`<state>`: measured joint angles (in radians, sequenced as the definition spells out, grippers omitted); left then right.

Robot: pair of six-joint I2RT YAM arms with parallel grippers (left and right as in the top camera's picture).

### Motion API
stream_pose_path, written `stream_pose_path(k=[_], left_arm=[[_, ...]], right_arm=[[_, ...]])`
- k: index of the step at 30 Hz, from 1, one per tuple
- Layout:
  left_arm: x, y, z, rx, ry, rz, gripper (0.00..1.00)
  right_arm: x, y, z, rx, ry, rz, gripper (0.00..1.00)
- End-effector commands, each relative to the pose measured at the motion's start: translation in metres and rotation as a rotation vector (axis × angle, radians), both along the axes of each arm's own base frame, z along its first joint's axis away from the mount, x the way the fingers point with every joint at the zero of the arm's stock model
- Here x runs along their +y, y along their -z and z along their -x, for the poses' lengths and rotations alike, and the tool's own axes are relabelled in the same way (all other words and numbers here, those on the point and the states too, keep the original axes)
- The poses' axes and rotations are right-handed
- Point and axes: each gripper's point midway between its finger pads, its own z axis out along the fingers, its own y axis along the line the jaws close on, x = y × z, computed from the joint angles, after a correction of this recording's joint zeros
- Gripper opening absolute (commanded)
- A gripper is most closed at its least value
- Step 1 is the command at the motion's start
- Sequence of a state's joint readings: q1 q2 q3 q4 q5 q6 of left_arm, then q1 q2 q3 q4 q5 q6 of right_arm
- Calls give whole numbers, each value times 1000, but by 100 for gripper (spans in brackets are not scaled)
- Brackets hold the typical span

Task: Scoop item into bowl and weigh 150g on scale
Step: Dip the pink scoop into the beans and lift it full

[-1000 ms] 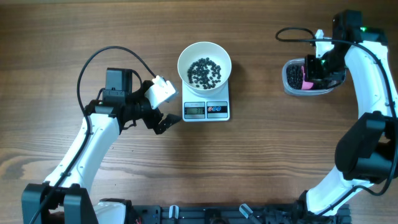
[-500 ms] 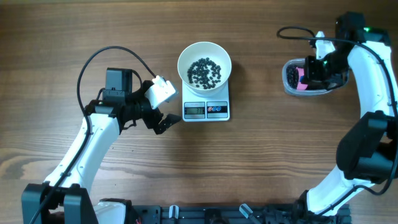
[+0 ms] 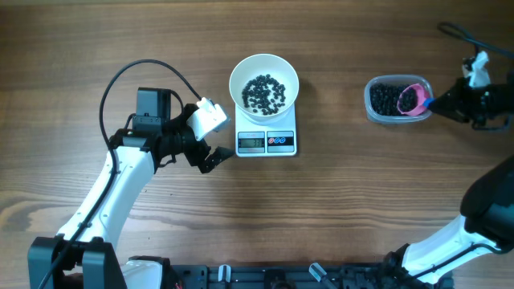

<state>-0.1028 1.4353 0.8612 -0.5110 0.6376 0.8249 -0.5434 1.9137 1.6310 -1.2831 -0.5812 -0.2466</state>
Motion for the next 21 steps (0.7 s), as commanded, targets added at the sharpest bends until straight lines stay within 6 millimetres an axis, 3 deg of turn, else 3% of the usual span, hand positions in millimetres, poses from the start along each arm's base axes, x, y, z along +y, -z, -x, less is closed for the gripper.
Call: stream_pose_path(k=[1,4,12,16,21], left_arm=[[-3,4,4,21,10,19,100],[-3,4,4,21,10,19,100],[-3,4,4,20,10,19,100],[-3,4,4,21,10,19,100],[-3,4,4,21,10,19,100]], right_arm=[[7,-5,3,-64,-47,-109,4],[14,-10,5,-74,-63,-150,4],[49,-53,-8,-179,-109,-315,4],[85,-71,-23,-196,-191,-310,4],[155,-101,-50,-245,-314,-297,4]])
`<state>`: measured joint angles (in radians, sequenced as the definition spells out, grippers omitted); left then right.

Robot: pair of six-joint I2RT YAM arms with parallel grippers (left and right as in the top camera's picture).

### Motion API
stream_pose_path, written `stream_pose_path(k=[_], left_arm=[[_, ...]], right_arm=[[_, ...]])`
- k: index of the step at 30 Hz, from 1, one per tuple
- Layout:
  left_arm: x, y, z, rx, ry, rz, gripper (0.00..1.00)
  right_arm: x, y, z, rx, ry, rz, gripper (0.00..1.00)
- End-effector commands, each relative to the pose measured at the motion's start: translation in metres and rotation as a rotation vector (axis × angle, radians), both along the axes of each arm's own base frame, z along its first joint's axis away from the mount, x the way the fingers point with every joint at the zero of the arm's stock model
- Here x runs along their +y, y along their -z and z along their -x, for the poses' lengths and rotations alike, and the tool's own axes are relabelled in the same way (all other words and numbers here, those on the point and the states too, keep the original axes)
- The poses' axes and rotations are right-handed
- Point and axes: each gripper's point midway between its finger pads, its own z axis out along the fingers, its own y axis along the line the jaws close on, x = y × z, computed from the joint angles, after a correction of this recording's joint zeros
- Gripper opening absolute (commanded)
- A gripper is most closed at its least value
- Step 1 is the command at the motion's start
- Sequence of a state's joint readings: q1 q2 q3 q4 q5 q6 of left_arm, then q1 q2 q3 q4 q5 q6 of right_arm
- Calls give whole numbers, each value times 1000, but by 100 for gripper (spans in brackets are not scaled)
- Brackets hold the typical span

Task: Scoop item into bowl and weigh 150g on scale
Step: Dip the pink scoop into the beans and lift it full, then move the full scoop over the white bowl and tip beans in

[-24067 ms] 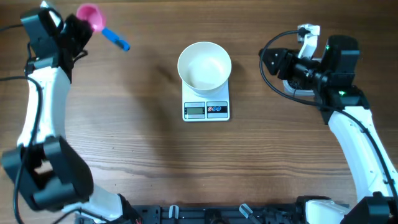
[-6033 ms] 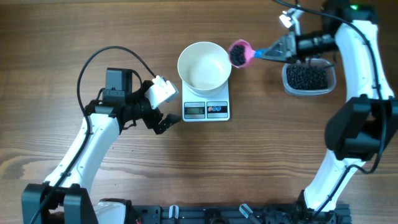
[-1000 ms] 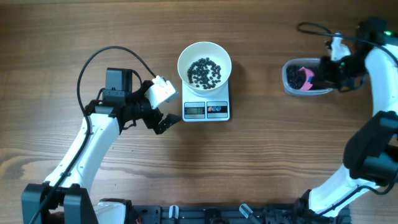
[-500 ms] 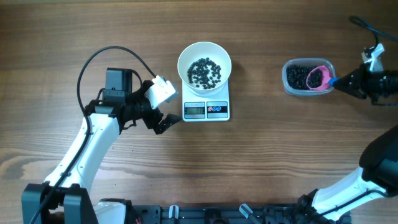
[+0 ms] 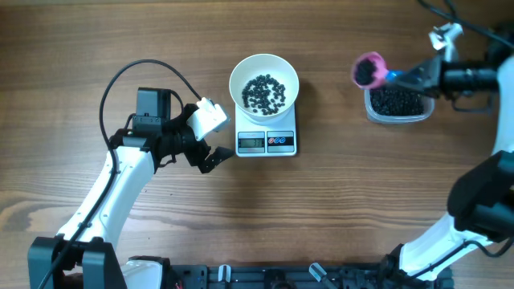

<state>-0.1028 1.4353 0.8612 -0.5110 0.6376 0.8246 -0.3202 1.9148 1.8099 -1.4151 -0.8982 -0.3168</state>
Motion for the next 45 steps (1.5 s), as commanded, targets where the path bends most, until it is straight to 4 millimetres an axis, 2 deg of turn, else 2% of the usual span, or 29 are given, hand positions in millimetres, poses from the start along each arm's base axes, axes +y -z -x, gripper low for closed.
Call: stream_pose_path(k=[1,4,7,12,17,22,29,35,42,45], left_arm=[[-3,4,4,21,11,19,100],[-3,4,4,21,11,19,100],[-3,4,4,21,11,19,100],[-3,4,4,21,11,19,100],[-3,4,4,21,11,19,100],[-3,4,4,21,11,19,100],[-3,4,4,21,11,19,100],[-3,4,4,21,11,19,100],[-3,4,4,21,11,19,100],[-3,4,4,21,11,19,100]], right_arm=[[53,-25,-21,-42,-56,-51,4],[94,-38,-29,-86,-114,-75,4],[131,-42,-33,-119,-166,-78,4],[163,-25,-31,-115,-194,62,4],[172,-2,-26,-108,-200,263,4],[172,19,-27,-167,-199,577,4],[178,20,-27,-336,-287,952,4],[188,16,-28,-401,-333,1002,4],[193,15,-30,-418,-335,988,4],[203,15,-29,-434,-373,939,4]])
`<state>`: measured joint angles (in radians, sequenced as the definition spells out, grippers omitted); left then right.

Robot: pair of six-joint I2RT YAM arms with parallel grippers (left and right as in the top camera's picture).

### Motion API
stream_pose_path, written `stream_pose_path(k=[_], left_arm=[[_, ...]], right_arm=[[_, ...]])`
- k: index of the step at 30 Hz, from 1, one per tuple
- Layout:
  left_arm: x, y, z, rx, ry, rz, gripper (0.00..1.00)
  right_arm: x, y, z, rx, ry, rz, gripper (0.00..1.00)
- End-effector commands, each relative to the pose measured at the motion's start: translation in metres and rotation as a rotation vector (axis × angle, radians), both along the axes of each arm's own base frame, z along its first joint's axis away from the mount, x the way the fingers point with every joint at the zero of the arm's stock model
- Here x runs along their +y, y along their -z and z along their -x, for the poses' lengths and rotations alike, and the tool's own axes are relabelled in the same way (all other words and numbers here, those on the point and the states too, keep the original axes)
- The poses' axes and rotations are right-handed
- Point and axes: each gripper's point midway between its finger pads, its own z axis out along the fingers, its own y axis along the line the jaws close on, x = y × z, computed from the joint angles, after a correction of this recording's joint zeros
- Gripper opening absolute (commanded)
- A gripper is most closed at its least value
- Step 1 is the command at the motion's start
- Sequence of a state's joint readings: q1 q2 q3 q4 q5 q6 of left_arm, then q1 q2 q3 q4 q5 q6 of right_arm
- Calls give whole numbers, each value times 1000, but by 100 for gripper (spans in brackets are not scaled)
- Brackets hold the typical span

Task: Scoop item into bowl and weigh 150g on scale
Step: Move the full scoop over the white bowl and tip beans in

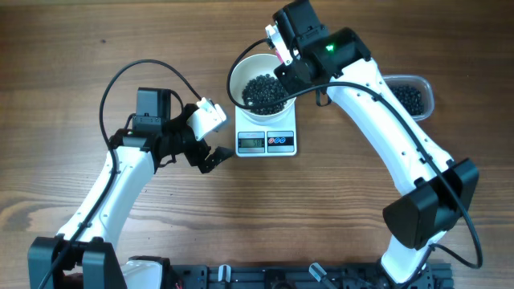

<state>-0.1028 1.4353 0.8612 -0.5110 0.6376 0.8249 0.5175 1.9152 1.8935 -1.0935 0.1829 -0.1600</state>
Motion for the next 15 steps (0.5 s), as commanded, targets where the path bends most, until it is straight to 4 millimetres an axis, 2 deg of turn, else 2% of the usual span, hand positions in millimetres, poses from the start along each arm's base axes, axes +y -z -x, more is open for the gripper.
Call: stream_pose_path(k=[1,6,15], left_arm=[[-3,4,4,20,10,19,100],[-3,4,4,21,10,19,100],[-3,4,4,21,10,19,100]], right_arm=[[18,-2,-2,0,-61,-51,4],[32,-4,-1,10,-120,-109,4],[23,-7,-9,-35,-91,-61,4]])
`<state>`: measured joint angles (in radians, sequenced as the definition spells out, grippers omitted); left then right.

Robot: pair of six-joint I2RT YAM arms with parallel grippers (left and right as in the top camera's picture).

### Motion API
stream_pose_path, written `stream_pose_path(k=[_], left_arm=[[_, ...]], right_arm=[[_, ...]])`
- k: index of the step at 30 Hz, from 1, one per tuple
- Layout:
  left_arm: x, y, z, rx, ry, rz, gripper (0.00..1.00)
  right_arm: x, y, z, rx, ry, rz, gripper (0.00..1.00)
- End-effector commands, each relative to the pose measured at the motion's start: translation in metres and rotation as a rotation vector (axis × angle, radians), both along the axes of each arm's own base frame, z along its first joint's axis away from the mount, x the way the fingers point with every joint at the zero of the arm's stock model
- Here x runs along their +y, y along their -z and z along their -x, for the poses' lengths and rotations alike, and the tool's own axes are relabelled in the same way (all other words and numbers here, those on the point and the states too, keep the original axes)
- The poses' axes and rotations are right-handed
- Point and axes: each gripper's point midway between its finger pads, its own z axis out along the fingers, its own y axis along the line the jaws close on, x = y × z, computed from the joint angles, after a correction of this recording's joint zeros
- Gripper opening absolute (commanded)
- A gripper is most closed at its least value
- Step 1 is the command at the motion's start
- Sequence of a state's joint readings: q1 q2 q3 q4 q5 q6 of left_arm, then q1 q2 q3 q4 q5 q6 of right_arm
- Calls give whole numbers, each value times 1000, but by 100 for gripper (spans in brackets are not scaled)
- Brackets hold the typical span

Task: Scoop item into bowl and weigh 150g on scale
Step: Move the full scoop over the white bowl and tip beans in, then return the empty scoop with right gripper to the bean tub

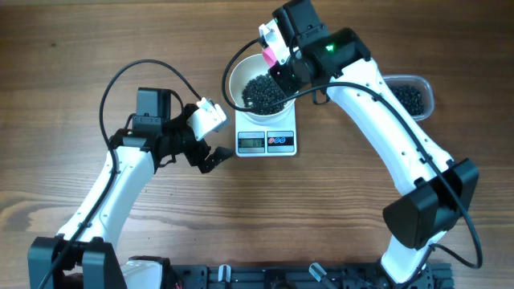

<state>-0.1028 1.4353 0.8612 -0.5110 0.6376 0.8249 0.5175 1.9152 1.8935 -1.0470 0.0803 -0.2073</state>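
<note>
A white bowl [238, 78] stands on the small white scale [266, 142] at the table's middle back, with a heap of small dark items [261, 94] in it. My right arm reaches over the bowl from the right. Its gripper [279, 58] is shut on a pink scoop [271, 50], which sits at the bowl's far rim, mostly hidden under the wrist. To the left of the scale my left gripper [214, 159] hangs low with its fingers apart and nothing in them. The scale's display is too small to read.
A clear container [411, 97] of the same dark items stands at the back right, partly hidden by the right arm. The left arm's black cable [132, 74] loops over the table at the left.
The pink scoop shows further up and left at the bowl's far rim than before. The bowl's left rim sits slightly more to the left. My left arm has not moved.
My right gripper first held the pink scoop in the container at the right, with only a thin layer in the bowl. Then the loaded scoop hung above the container. Later the arm was over the bowl, which held a fuller heap, and it stays there now.
</note>
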Motion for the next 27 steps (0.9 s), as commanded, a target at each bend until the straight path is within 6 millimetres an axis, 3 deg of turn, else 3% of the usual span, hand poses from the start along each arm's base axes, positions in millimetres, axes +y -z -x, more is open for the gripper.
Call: stream_pose_path(k=[1,11,16,18,21,24,27], left_arm=[[-3,4,4,21,10,19,100],[-3,4,4,21,10,19,100],[-3,4,4,21,10,19,100],[-3,4,4,21,10,19,100],[-3,4,4,21,10,19,100],[-3,4,4,21,10,19,100],[-3,4,4,21,10,19,100]], right_arm=[[3,-4,-9,-38,-1,15,4],[13,-5,-4,-65,-53,60,4],[-4,-6,-13,-47,55,10,4],[-11,-16,-16,-31,98,-56,4],[-35,-35,-23,-26,170,-100,4],[-80,-49,-23,1,261,-84,4],[-129,-49,-14,73,367,-54,4]])
